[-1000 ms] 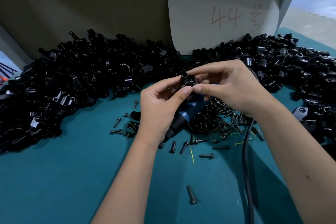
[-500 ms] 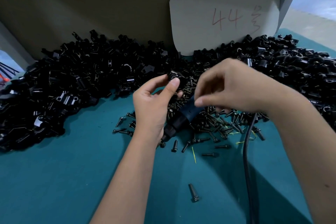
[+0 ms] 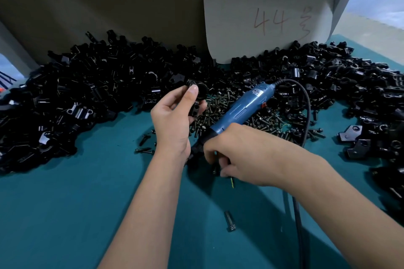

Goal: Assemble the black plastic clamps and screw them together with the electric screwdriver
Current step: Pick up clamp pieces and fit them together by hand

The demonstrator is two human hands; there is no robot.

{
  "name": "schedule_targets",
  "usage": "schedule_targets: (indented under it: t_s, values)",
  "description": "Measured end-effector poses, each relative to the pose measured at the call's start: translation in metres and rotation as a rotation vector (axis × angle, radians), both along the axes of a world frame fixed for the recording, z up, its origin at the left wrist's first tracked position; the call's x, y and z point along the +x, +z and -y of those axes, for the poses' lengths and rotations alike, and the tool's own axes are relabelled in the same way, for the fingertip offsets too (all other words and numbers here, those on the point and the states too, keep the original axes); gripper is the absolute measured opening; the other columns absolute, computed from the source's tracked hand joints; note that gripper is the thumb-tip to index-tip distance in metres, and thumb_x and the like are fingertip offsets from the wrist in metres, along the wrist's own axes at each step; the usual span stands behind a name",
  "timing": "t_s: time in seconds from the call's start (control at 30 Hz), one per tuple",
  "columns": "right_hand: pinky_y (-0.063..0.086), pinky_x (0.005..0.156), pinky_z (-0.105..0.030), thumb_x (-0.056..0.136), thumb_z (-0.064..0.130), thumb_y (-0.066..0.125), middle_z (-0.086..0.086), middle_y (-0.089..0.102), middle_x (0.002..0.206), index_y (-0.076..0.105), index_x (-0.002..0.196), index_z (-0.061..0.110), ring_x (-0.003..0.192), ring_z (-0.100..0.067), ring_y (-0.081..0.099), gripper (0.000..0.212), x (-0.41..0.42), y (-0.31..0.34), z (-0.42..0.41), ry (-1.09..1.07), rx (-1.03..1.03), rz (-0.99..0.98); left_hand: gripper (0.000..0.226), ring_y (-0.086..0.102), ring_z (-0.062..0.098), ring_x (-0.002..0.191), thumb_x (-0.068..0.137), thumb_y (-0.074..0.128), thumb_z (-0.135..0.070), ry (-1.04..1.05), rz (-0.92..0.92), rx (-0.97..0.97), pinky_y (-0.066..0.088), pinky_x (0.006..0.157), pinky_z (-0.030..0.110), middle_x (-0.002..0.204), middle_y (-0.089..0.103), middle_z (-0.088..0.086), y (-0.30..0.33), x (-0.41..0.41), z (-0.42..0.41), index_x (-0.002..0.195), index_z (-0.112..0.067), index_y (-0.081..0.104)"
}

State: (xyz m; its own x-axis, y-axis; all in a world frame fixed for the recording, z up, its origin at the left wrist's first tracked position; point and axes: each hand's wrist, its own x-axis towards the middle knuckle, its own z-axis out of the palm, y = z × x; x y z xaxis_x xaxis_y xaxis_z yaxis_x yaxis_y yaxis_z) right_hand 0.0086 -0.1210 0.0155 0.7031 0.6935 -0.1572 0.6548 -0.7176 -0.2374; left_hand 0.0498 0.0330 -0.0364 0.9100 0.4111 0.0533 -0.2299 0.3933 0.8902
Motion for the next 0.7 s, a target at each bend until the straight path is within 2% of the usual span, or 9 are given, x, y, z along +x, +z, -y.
schedule_targets:
  t_s: [0.1,0.17,0.23,0.33,0.43,0.57,0.63,0.7]
  values:
    - [0.055,0.079,-0.031,0.095,0.017,0.073,0.012,0.070,0.088,0.068,0.111,0.027,0.079,-0.007,0.064,0.019,0.004,0.001,0.010,-0.023,0.099,-0.031,0.004,0.075,0.022,0.075,0.092,0.078,-0.015,-0.004,-0.011,-0.011,0.051,0.072,0.031,0.089,0.077,0.003,0.001,0.000,-0.002,0.094,-0.012,0.079]
    - [0.052,0.077,-0.020,0.096,0.018,0.071,0.017,0.070,0.091,0.074,0.106,0.028,0.080,-0.001,0.063,0.015,0.009,0.008,0.020,-0.053,0.189,-0.055,0.002,0.076,0.023,0.076,0.091,0.079,-0.017,-0.014,-0.019,-0.009,0.050,0.065,0.025,0.090,0.077,0.003,0.002,0.000,-0.003,0.092,-0.015,0.079]
    - [0.052,0.068,-0.016,0.096,0.014,0.071,0.017,0.071,0.084,0.075,0.094,0.029,0.074,0.000,0.065,0.015,0.015,0.016,0.032,-0.114,0.240,-0.112,0.002,0.076,0.024,0.078,0.091,0.080,-0.018,-0.042,-0.015,0.007,0.051,0.073,0.031,0.092,0.077,0.003,0.001,-0.001,-0.002,0.092,-0.016,0.078]
    - [0.050,0.047,-0.018,0.099,0.010,0.066,0.009,0.073,0.074,0.068,0.086,0.026,0.054,-0.007,0.067,0.021,0.022,0.024,0.050,-0.235,0.241,-0.220,0.005,0.076,0.023,0.079,0.090,0.080,-0.017,-0.083,-0.001,0.035,0.048,0.089,0.049,0.094,0.076,0.004,0.001,-0.003,0.003,0.094,-0.015,0.077]
    - [0.045,0.046,-0.018,0.103,0.012,0.058,0.007,0.077,0.077,0.062,0.089,0.024,0.050,-0.016,0.070,0.019,0.022,0.026,0.056,-0.274,0.183,-0.272,0.005,0.076,0.021,0.080,0.089,0.080,-0.015,-0.100,0.008,0.045,0.048,0.099,0.060,0.094,0.076,0.006,0.001,-0.004,0.005,0.093,-0.014,0.077]
    - [0.051,0.051,-0.025,0.099,0.001,0.043,0.002,0.074,0.078,0.058,0.091,0.024,0.060,-0.018,0.070,0.029,0.014,0.023,0.049,-0.277,0.156,-0.331,0.007,0.076,0.024,0.080,0.091,0.078,-0.016,-0.100,0.009,0.032,0.046,0.094,0.055,0.096,0.078,0.006,0.000,-0.003,0.003,0.096,-0.012,0.075]
    - [0.044,0.048,-0.019,0.092,0.000,0.043,0.005,0.067,0.072,0.065,0.086,0.024,0.059,-0.010,0.061,0.034,0.010,0.023,0.044,-0.278,0.090,-0.282,0.004,0.076,0.024,0.079,0.091,0.078,-0.015,-0.100,0.007,0.026,0.046,0.089,0.050,0.095,0.077,0.005,0.001,-0.004,0.003,0.094,-0.014,0.075]
    - [0.041,0.051,-0.021,0.091,0.005,0.046,0.001,0.068,0.071,0.071,0.085,0.015,0.058,-0.011,0.053,0.028,0.007,0.021,0.039,-0.262,-0.012,-0.251,0.003,0.076,0.025,0.079,0.090,0.079,-0.016,-0.099,0.002,0.026,0.046,0.084,0.044,0.093,0.077,0.004,0.002,-0.005,0.004,0.090,-0.017,0.076]
